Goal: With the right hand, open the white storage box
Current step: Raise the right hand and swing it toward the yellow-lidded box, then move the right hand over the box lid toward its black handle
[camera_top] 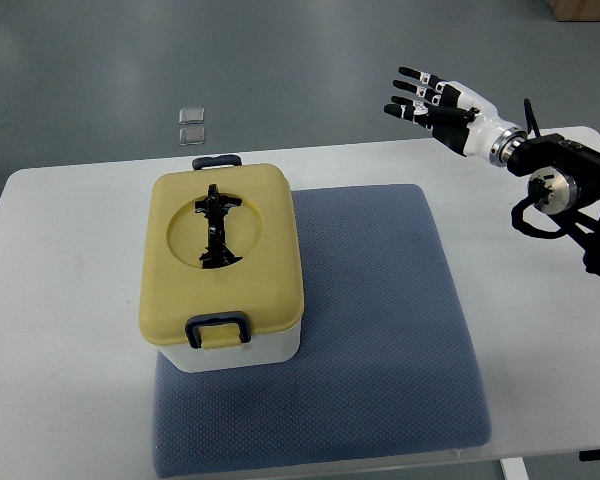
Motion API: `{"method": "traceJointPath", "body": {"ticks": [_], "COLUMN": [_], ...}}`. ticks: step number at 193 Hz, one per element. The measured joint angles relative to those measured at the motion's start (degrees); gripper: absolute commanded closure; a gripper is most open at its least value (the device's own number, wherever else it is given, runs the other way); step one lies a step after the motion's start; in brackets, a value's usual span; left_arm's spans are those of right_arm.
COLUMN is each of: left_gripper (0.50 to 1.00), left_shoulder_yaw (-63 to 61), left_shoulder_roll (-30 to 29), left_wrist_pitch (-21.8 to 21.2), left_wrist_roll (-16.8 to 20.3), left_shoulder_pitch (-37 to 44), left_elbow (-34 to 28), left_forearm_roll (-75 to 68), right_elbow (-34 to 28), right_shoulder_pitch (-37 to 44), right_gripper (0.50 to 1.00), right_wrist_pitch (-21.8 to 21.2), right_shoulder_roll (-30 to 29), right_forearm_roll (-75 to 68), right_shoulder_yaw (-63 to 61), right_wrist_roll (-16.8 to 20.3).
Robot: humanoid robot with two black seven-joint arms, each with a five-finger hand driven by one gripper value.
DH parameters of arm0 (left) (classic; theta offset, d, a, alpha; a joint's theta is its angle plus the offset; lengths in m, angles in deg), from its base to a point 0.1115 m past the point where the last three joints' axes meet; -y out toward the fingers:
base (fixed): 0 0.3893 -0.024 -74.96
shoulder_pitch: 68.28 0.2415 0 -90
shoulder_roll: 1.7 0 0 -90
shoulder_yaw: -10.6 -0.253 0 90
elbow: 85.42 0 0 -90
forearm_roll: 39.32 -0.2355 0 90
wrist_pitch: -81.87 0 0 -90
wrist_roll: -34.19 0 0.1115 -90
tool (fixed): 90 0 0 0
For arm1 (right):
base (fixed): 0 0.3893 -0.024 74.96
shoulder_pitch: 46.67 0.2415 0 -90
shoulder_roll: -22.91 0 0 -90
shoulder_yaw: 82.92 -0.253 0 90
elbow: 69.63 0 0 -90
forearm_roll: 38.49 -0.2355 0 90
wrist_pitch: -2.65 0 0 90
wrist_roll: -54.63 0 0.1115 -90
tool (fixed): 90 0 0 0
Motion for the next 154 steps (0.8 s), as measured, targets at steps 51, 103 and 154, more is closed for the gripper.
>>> {"method": "traceJointPath", "body": {"ticks": [51, 103, 154], "left_gripper": [0.5, 0.5, 0.5], "left_shoulder_yaw": [0.0, 0.0, 0.0], "left_shoulder_roll": [0.0, 0.0, 0.0], "left_wrist_pitch": [0.0, 0.0, 0.0], "left_wrist_roll": [0.0, 0.0, 0.0], "left_shoulder_pitch": [0.0, 0.0, 0.0], "left_elbow": [0.0, 0.0, 0.0], "left_forearm_roll": [0.0, 0.0, 0.0], "right_elbow": [-2.9, -14.1, -21.0], "right_shoulder_pitch": [9.5, 17.2, 28.9], "right_gripper": [0.566, 0.566, 0.566], "right_wrist_pitch": [-3.7, -8.5, -10.2], "right_shoulder_roll": [-0.1, 0.8, 1.8], "right_forearm_roll": [18.8, 39.6, 48.6], "right_shoulder_yaw": [0.5, 2.5, 14.5], "right_wrist_roll": [-0.2, -2.5, -9.2]}}
